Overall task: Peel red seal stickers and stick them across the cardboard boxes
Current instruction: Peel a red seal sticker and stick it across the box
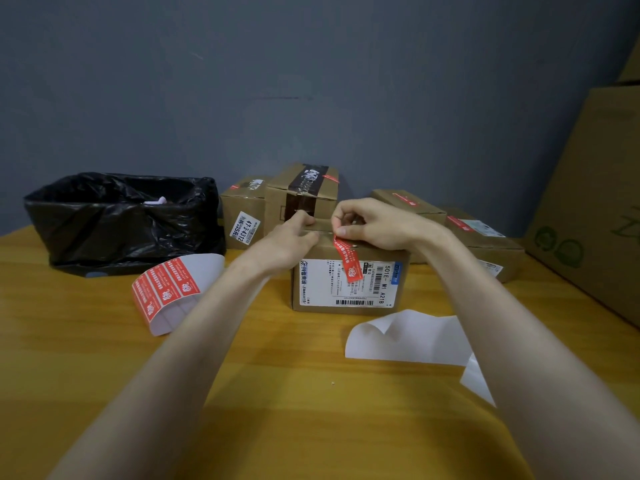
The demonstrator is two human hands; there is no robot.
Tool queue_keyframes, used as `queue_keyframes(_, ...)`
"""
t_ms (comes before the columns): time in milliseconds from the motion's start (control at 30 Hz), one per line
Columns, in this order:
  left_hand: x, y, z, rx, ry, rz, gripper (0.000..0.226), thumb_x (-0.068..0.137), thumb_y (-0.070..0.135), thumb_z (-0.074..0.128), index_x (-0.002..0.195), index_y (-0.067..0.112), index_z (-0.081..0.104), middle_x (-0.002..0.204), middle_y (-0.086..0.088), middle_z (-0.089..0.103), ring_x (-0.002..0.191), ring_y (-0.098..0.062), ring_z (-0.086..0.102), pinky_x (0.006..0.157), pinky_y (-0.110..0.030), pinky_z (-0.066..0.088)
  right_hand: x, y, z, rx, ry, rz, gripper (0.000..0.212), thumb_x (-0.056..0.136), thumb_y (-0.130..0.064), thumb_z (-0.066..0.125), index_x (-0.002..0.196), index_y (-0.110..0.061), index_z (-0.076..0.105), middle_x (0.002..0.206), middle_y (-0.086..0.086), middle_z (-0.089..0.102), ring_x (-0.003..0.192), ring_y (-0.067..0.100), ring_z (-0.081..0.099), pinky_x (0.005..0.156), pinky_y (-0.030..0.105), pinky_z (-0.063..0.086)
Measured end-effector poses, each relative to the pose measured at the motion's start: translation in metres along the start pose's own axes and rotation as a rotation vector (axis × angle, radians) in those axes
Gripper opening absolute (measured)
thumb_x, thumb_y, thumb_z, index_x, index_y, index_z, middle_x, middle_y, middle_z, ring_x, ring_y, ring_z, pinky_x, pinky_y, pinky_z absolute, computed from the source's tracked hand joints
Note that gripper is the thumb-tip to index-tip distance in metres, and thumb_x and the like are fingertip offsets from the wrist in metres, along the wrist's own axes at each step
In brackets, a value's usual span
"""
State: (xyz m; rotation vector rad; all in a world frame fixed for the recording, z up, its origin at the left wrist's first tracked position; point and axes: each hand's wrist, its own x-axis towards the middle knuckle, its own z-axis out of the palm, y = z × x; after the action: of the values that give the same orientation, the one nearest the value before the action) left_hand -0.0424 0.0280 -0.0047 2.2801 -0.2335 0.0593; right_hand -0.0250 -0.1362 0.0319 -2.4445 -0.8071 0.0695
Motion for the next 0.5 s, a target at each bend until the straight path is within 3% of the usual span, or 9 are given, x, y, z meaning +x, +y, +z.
queue_keyframes(100, -0.0015, 0.0014, 0.0002, -0.004, -0.009, 0.002, 0.04, 0.1, 0.026, 0.039, 0.137, 0.013, 0.034, 0.134, -0.01, 0.051, 0.113, -0.022, 0.054, 0.099, -0.041, 0.043, -0.0016, 0.0019, -0.0001, 0.029, 0.025, 0.004, 0.008, 0.091, -0.013, 0.058, 0.096, -0.02, 0.06, 0.082, -0.006, 0.054, 0.07, 0.003, 0.049, 0.057, 0.005, 0.04)
queue_keyframes(267, -0.0013, 0.002, 0.0003, 0.004, 0.0, -0.002, 0.039, 0.099, 0.027, 0.039, 0.136, 0.013, 0.036, 0.129, -0.011, 0.054, 0.11, -0.024, 0.055, 0.095, -0.038, 0.044, -0.0028, 0.0004, 0.0019, 0.052, 0.051, 0.0, 0.008, 0.09, -0.012, 0.06, 0.085, -0.018, 0.063, 0.077, -0.008, 0.056, 0.066, 0.002, 0.05, 0.056, 0.004, 0.039)
queue_keyframes(500, -0.0023, 0.0021, 0.0003, -0.007, -0.005, -0.01, 0.039, 0.099, 0.027, 0.04, 0.136, 0.013, 0.036, 0.128, -0.011, 0.055, 0.112, -0.025, 0.055, 0.099, -0.042, 0.043, -0.0042, 0.0007, 0.0039, 0.04, 0.054, -0.027, 0.005, 0.092, -0.009, 0.056, 0.089, -0.011, 0.059, 0.079, -0.01, 0.055, 0.067, -0.001, 0.05, 0.059, 0.003, 0.039)
